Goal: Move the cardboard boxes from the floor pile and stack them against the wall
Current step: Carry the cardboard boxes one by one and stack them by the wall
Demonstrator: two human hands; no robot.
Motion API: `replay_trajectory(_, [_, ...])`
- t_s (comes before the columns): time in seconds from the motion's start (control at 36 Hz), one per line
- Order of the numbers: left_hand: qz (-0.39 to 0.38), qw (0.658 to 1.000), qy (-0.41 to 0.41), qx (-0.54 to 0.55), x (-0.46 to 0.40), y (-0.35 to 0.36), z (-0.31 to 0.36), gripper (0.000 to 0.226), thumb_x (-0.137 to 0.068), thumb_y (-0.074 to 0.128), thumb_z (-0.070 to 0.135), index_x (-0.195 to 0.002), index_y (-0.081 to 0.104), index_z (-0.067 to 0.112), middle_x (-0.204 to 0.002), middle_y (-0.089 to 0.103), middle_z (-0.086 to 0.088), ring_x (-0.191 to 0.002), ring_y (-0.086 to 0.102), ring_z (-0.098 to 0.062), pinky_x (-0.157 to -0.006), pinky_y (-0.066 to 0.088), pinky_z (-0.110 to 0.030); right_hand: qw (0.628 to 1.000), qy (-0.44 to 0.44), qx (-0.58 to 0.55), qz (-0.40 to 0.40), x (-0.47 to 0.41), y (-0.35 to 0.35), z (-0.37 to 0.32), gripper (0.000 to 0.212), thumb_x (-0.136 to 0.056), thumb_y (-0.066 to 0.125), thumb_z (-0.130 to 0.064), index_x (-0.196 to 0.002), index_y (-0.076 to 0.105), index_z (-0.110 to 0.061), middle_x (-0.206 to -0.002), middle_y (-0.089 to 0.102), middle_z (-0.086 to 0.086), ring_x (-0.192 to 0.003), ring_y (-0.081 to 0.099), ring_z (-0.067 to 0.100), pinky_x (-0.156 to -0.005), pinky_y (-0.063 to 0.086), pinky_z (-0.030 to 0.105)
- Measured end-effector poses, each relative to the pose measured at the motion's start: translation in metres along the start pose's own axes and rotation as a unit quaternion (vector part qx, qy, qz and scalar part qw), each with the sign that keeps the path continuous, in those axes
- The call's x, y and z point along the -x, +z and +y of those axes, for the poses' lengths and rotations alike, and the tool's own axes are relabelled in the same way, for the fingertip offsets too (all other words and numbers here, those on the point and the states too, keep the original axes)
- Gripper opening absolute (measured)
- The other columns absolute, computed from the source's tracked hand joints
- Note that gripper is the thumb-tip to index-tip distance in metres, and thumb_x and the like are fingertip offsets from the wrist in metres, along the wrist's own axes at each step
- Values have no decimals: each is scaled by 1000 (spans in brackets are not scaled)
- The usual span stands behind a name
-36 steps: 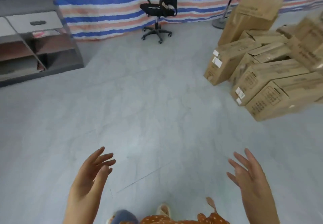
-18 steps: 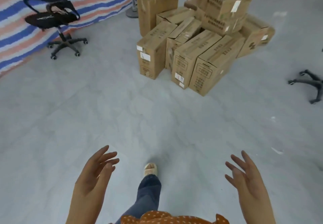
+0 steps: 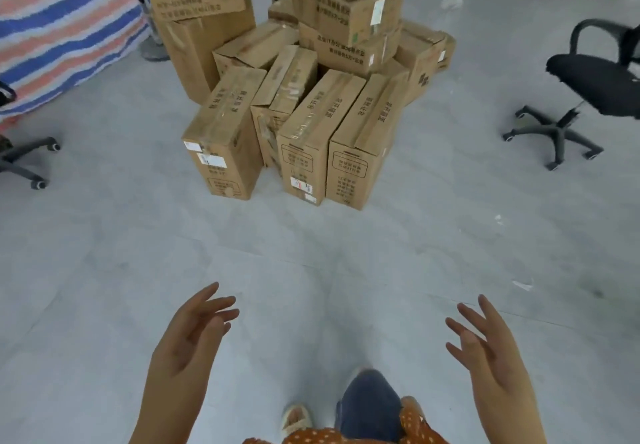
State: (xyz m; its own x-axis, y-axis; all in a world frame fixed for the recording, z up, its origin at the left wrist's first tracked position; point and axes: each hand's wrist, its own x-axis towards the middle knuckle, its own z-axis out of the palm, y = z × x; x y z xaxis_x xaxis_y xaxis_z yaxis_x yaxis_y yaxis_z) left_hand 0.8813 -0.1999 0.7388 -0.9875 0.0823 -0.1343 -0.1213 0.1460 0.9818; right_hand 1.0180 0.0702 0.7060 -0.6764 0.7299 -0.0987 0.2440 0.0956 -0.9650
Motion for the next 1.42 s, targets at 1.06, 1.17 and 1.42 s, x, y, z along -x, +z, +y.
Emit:
replay_trajectory(1.06, [-117, 990, -28, -77, -527, 260, 72, 48, -68, 53, 54, -110, 65, 36, -105, 69, 16, -102, 65, -8, -98, 47, -46, 996, 81, 26, 40, -505, 114, -50, 63, -51, 49, -95, -110, 44, -75, -120, 58, -33, -106, 63, -1, -90, 51, 31])
replay_trajectory(1.17, [-171, 979, -33, -106, -598, 288, 63, 62, -71, 52, 53, -122, 60, 19, -106, 65, 25, -103, 63, -3, -95, 48, -37, 992, 107, 60, 31, -544, 140, -52, 57, -53, 42, -96, -108, 38, -80, -117, 54, -41, -107, 60, -5, -92, 49, 23])
replay_trajectory(1.42, [-295, 936, -92, -168, -707, 390, -32, 39, -93, 57, 29, -129, 50, 18, -114, 59, 11, -99, 54, 13, -85, 42, -3, 980, 183, 71, -11, -649, 183, 8, 51, -70, 43, -80, -118, 36, -64, -119, 54, -35, -110, 60, 3, -93, 51, 28])
